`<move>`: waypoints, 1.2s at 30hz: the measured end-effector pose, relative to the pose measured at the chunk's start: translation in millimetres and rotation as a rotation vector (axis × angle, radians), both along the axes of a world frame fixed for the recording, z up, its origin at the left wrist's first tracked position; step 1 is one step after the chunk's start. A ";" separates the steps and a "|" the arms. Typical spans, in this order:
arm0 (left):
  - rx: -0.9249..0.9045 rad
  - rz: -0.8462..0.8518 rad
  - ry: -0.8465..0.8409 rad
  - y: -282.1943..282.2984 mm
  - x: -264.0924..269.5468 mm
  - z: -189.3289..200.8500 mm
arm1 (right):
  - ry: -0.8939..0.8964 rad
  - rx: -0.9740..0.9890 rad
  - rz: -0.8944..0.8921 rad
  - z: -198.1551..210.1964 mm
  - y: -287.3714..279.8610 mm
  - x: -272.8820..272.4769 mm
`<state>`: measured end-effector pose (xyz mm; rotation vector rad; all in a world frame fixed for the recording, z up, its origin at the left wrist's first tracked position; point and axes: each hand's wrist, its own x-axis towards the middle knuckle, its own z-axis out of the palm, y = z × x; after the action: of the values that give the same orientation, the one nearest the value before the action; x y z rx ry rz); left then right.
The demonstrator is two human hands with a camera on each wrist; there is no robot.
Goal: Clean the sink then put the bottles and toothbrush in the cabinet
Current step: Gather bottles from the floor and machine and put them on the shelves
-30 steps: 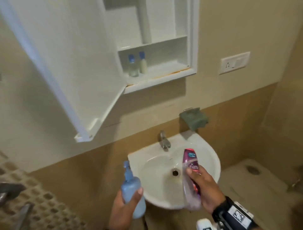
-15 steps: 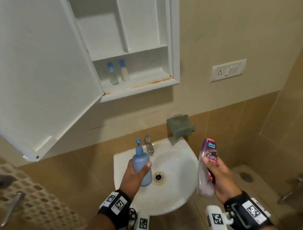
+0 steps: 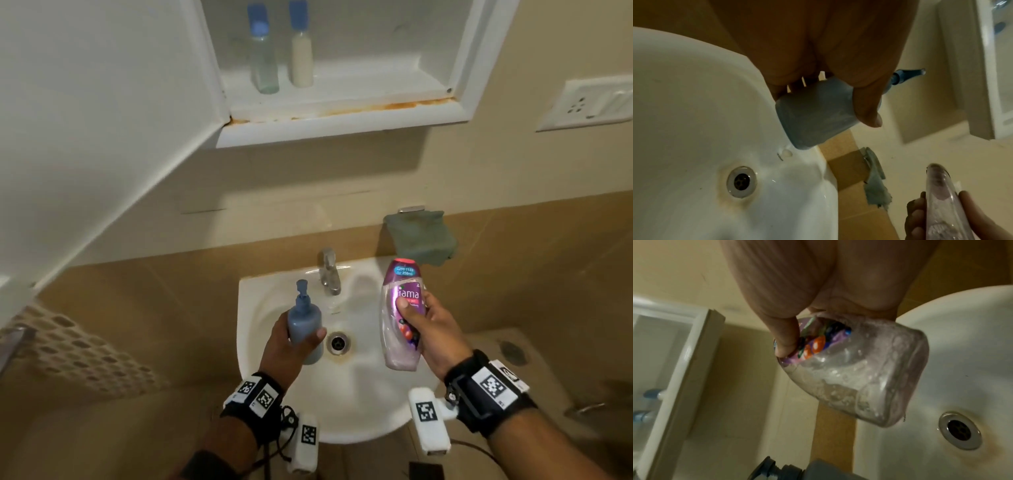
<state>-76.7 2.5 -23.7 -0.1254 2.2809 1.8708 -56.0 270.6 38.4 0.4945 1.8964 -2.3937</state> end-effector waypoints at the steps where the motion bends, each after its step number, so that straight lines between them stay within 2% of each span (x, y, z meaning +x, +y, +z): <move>1: -0.010 0.008 -0.001 -3.5 -3.1 -5.3 | -0.005 0.011 0.012 -2.4 -4.6 -6.0; 4: -0.040 0.042 -0.008 -12.0 -11.0 -11.7 | -0.026 0.012 0.053 -8.3 -17.7 -25.3; 9: -0.110 0.113 0.007 -22.0 -35.8 -0.5 | -0.029 0.039 0.152 -7.4 -31.9 -61.1; 13: -0.205 0.201 -0.008 -25.6 -71.6 -5.8 | -0.018 0.049 0.222 -5.0 -26.8 -92.3; 22: -0.382 0.255 0.022 -7.1 -153.8 -18.4 | -0.061 0.113 0.296 -24.4 -0.3 -136.1; 25: -0.414 0.245 -0.011 -0.8 -159.7 -32.5 | -0.052 0.116 0.302 -26.0 7.8 -143.2; 30: -0.356 0.261 -0.042 -0.7 -159.3 -50.0 | -0.060 0.115 0.310 -28.8 11.7 -153.8; 36: -0.409 0.276 -0.059 3.3 -154.9 -55.3 | -0.057 0.111 0.330 -33.1 9.8 -158.5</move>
<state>-231.6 5.8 -78.9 -0.5689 2.6833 1.4509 -214.5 280.4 5.4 0.2291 1.9192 -2.0557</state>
